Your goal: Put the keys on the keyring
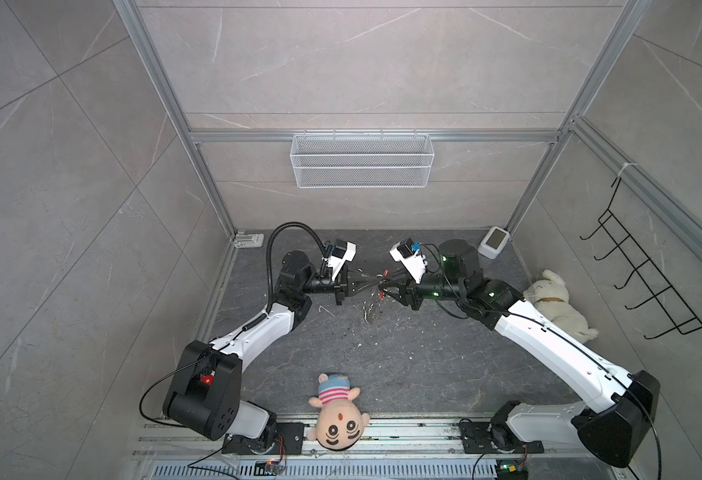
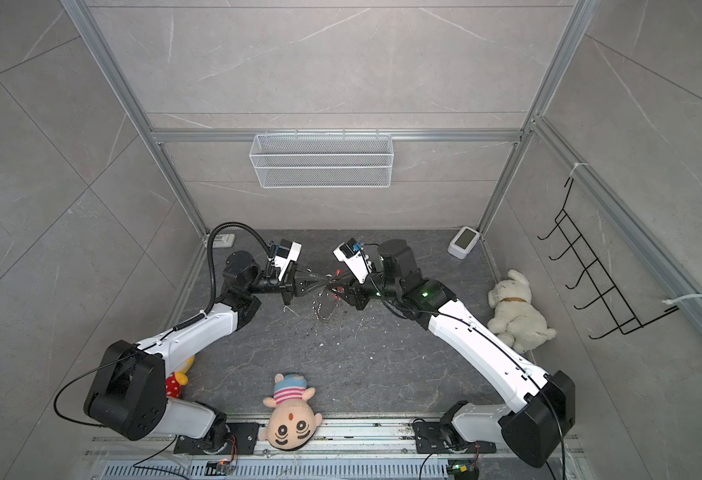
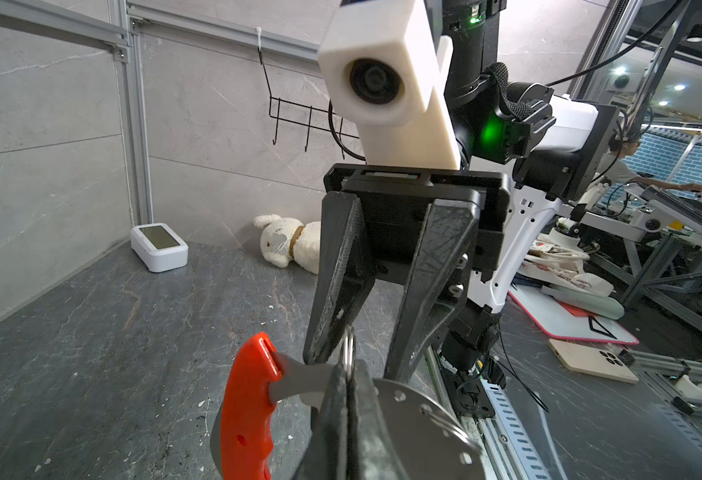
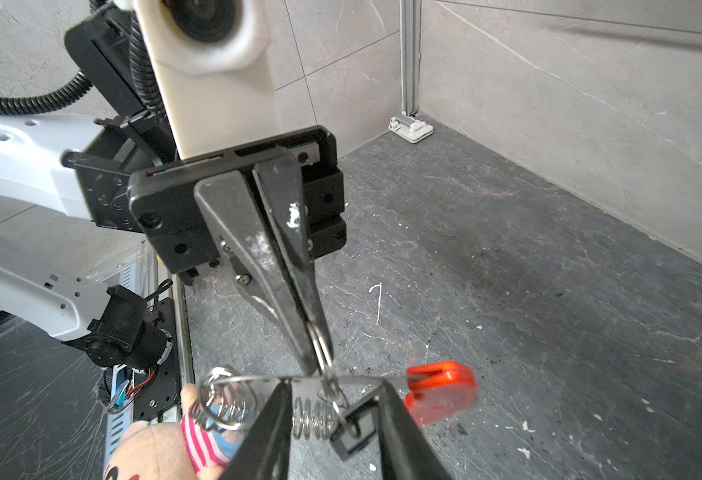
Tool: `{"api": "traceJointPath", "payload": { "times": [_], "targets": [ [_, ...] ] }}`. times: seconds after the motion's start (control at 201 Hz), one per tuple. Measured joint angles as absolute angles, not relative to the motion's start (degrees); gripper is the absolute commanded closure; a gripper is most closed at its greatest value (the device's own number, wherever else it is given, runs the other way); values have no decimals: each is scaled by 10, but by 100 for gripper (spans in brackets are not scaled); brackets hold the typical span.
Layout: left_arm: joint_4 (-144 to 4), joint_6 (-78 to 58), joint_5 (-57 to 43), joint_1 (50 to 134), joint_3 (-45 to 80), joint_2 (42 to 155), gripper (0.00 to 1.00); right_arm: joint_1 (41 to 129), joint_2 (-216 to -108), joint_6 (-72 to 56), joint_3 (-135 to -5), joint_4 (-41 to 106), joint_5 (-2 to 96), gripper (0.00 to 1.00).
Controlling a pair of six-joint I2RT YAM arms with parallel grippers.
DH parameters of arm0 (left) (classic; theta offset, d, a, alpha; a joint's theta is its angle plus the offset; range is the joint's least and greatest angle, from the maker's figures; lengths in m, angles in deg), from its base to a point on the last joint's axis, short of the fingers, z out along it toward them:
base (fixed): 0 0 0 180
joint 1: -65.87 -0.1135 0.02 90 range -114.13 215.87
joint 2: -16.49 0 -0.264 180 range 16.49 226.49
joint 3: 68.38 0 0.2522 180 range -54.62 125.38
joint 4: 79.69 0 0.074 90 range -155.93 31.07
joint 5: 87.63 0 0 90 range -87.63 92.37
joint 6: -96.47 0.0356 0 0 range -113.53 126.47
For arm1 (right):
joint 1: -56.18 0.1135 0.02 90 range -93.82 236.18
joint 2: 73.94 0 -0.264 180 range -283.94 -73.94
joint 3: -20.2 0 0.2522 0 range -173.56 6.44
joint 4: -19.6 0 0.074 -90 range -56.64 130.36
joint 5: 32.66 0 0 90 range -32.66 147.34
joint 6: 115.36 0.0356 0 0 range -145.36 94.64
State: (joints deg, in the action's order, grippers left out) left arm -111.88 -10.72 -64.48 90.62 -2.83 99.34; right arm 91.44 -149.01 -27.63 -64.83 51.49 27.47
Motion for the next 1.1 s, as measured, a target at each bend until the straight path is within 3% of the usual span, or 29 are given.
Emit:
{"api": "traceJointPath", "payload": {
  "times": [0.204, 0.772, 1.096],
  "targets": [
    [-1127, -114, -654, 906, -28, 993, 100, 910, -1490, -282, -655, 522, 267, 61],
    [-1127, -120, -658, 906, -27, 994, 100, 873, -1482, -285, -659, 531, 220, 62],
    [-1127, -121, -657, 906, -27, 994, 100, 873, -1506, -262, -660, 504, 186, 71]
  ]
}}
